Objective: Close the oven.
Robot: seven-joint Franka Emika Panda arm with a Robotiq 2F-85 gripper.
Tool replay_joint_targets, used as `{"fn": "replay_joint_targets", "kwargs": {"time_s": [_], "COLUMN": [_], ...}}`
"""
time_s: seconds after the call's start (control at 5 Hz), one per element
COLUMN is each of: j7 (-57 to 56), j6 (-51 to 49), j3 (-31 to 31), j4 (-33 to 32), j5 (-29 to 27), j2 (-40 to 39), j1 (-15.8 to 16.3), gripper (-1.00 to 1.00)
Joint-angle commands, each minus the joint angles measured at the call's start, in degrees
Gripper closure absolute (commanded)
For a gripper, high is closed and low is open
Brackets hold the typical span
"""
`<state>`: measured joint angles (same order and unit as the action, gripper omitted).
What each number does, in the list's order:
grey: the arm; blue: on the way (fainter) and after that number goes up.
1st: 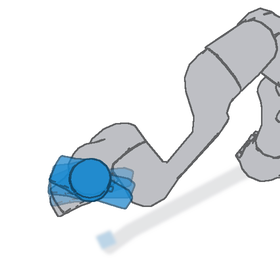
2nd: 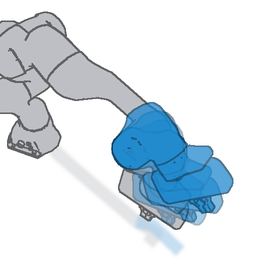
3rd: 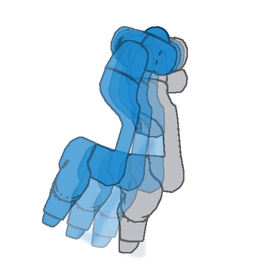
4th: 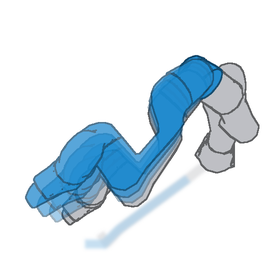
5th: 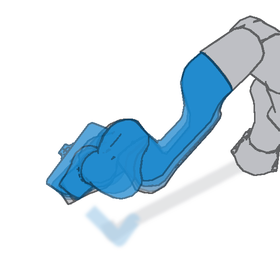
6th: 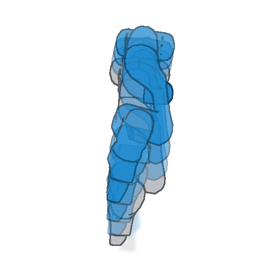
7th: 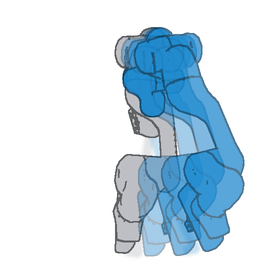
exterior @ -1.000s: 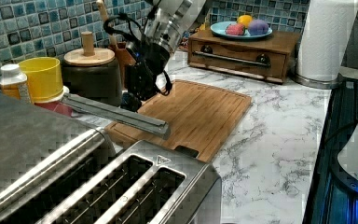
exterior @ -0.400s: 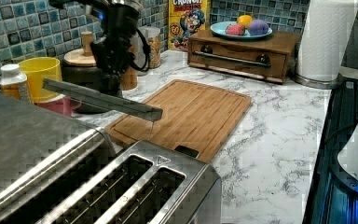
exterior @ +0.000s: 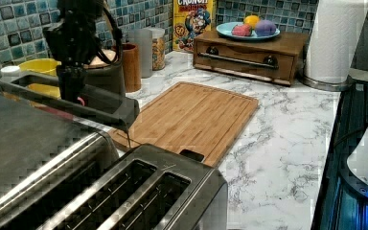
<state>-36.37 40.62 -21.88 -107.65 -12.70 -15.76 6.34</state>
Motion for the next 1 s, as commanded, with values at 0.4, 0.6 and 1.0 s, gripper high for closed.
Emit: {"fn": "replay_joint_targets", "kwargs": {"time_s": [0.4,0.6,1.0], "j7": [36.9,29.4,18.0], "j6": [-8.6,-1.4,0.7], "j3": [2.6,3.1,3.5], "j4": [13.9,5.2,-2.5], "j5": [30.2,23.1,11.2], "j2": [-0.7,8.3,19.6], "j1": [12.0,7.9,7.0], "gripper": [1.00,1.00,1.00]}}
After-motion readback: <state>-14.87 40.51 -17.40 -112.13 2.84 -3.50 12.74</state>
